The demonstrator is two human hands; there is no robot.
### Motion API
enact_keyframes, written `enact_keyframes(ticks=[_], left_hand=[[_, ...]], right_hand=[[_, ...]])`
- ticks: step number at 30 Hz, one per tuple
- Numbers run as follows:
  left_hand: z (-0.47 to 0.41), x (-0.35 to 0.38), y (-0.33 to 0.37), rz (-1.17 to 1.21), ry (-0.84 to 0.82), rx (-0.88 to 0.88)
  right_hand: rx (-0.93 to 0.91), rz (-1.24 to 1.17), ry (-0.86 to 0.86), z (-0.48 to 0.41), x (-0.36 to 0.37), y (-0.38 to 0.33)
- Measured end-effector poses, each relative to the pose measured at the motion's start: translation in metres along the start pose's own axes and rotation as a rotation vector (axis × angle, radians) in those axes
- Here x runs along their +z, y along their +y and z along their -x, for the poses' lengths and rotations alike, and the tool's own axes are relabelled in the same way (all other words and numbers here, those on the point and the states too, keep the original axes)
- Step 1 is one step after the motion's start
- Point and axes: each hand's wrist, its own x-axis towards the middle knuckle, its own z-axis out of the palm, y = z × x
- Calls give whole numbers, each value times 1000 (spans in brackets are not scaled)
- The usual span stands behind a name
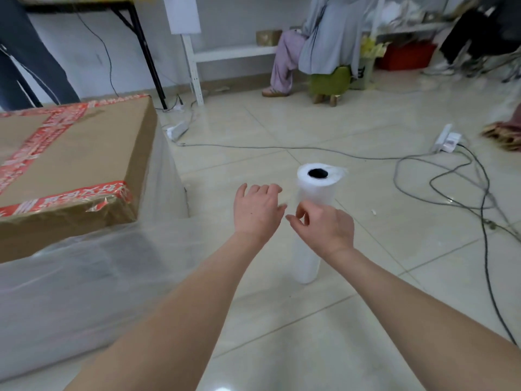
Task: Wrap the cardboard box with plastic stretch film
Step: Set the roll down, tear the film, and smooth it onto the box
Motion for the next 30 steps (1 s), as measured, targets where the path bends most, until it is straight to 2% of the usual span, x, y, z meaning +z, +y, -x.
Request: enact_keyframes(ticks=[3,4,8,11,22,27,30], left_hand=[[8,-10,2,18,-56,-65],[11,-14,3,19,-69,-80],[16,-19,14,46,-49,-65],[13,-22,19,79,-31,-50],[17,-25,14,166,-16,42],[13,-23,13,336,-88,-108],[12,-19,13,375,-90,-118]], right_hand=[[-172,78,235,-5,-22,-2],[-209,151,250,-6,-28,-5],[-306,345,18,-19,-34,-10],[-371,425,33,-19,-34,-9],[-290,264,57,-3,-15,-1],[-327,211,222,-1,-22,-3],[-333,225,271,0,-24,-3]])
